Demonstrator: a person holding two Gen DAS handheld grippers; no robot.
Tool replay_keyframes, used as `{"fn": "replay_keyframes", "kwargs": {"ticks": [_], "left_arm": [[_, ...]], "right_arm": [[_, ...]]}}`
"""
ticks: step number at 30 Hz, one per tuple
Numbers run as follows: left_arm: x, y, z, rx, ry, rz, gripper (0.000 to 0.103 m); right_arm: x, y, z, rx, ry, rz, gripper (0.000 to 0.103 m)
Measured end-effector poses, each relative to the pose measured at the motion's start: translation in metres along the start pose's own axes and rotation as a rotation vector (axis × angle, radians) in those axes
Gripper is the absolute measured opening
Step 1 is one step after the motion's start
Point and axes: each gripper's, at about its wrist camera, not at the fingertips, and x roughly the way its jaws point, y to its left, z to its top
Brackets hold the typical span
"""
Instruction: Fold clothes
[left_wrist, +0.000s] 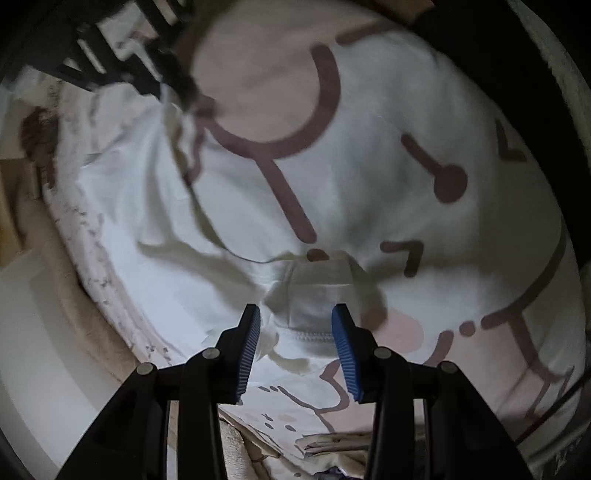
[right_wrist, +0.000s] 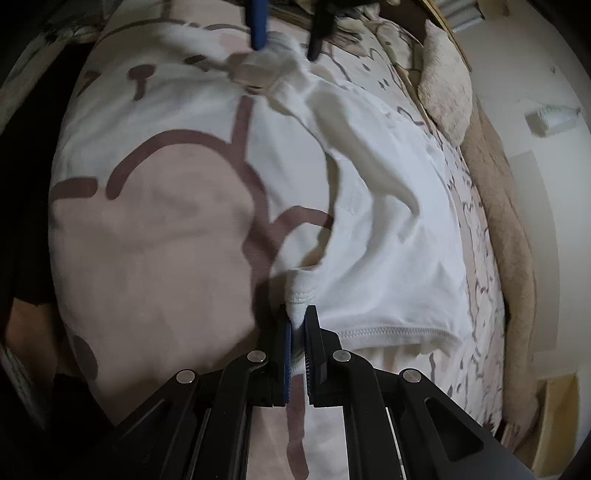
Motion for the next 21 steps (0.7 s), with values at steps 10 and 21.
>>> {"fn": "replay_keyframes", "kwargs": {"ticks": [10, 21], "left_arm": [[0.028, 0.010, 0.019, 0.029, 0.034, -0.100, 0.037], [-0.011, 0.043, -0.011, -0.652, 0.032, 0.209, 0.009]], "right_arm": [[0.003, 0.003, -0.005, 0.009, -0.023, 0.006, 0.006], [-0.021, -0.022, -0.005, 0.102, -0.085, -0.118, 0.006]]}}
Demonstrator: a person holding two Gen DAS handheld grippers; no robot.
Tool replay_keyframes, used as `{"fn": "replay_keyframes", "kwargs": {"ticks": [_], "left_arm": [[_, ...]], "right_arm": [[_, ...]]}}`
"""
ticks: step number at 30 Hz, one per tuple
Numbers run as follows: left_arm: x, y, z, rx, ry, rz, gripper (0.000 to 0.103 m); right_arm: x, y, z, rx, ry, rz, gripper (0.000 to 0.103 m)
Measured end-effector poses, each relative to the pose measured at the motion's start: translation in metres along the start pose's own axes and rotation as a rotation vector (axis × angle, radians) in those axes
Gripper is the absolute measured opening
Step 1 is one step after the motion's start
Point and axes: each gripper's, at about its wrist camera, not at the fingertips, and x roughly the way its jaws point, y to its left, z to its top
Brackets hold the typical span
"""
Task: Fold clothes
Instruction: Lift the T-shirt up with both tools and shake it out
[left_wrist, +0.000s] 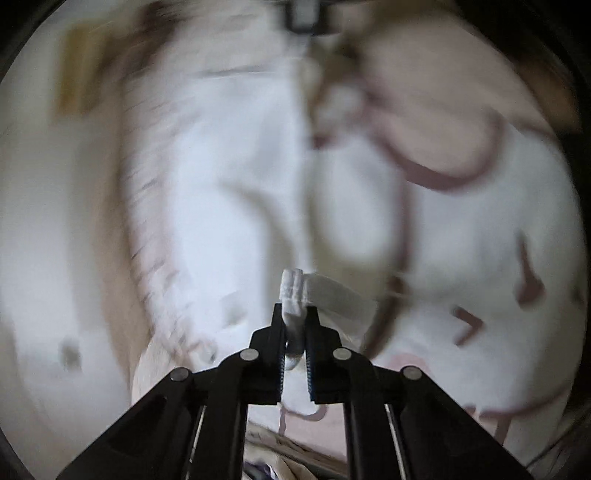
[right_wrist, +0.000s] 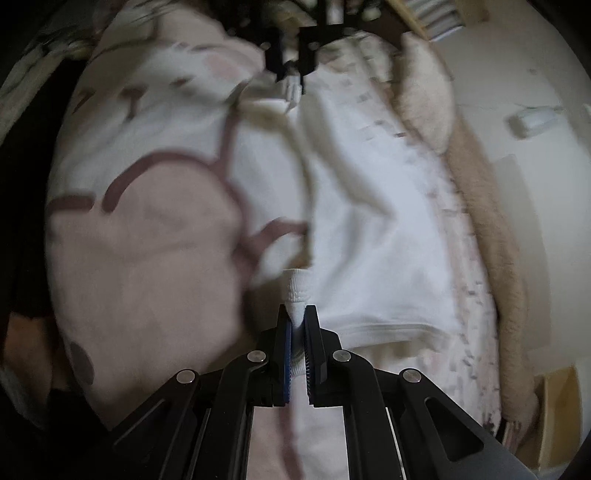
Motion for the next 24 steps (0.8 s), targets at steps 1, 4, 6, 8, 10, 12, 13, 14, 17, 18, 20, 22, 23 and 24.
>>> {"fn": "replay_keyframes", "kwargs": {"ticks": [1, 4, 6, 8, 10, 12, 13, 14, 17, 18, 20, 22, 23, 24], "left_arm": [[-0.006, 0.012, -0.003, -0.090, -0.002, 0.059, 0.009], [-0.027, 0.055, -0.016, -0.352, -0.014, 0.226, 0.009], [-0.044, 0.086, -0.026, -0.502, -0.036, 0.314, 0.009], [-0.069, 0.118, -0.031, -0.616, -0.080, 0.393, 0.009], [-0.098, 0.145, -0.035, -0.690, -0.136, 0.457, 0.009], [-0.123, 0.178, -0.036, -0.771, -0.201, 0.496, 0.009], [-0.132, 0.187, -0.047, -0.798, -0.226, 0.508, 0.009], [-0.146, 0.201, -0.049, -0.821, -0.260, 0.534, 0.009], [-0.177, 0.217, -0.047, -0.843, -0.299, 0.573, 0.009], [-0.182, 0.222, -0.047, -0.857, -0.306, 0.563, 0.009], [-0.182, 0.235, -0.051, -0.897, -0.325, 0.532, 0.009], [-0.193, 0.246, -0.059, -0.947, -0.345, 0.485, 0.009], [-0.199, 0.248, -0.062, -0.981, -0.360, 0.449, 0.009], [-0.201, 0.252, -0.062, -1.007, -0.366, 0.421, 0.009]], "right_arm": [[-0.006, -0.011, 0.002, 0.034, -0.005, -0.047, 0.006], [-0.027, -0.056, 0.011, 0.153, -0.014, -0.212, 0.006], [-0.044, -0.093, 0.018, 0.236, -0.021, -0.332, 0.006], [-0.064, -0.124, 0.029, 0.258, -0.037, -0.457, 0.005], [-0.094, -0.160, 0.046, 0.269, -0.059, -0.600, 0.005], [-0.127, -0.191, 0.062, 0.294, -0.092, -0.692, 0.005], [-0.144, -0.206, 0.070, 0.311, -0.108, -0.722, 0.005], [-0.158, -0.220, 0.076, 0.328, -0.114, -0.728, 0.005], [-0.189, -0.240, 0.084, 0.417, -0.164, -0.603, 0.005], [-0.195, -0.236, 0.082, 0.449, -0.205, -0.549, 0.005], [-0.195, -0.212, 0.080, 0.459, -0.249, -0.500, 0.005], [-0.185, -0.173, 0.078, 0.463, -0.259, -0.460, 0.008], [-0.178, -0.156, 0.079, 0.477, -0.262, -0.431, 0.028], [-0.172, -0.138, 0.082, 0.496, -0.275, -0.405, 0.050]]}}
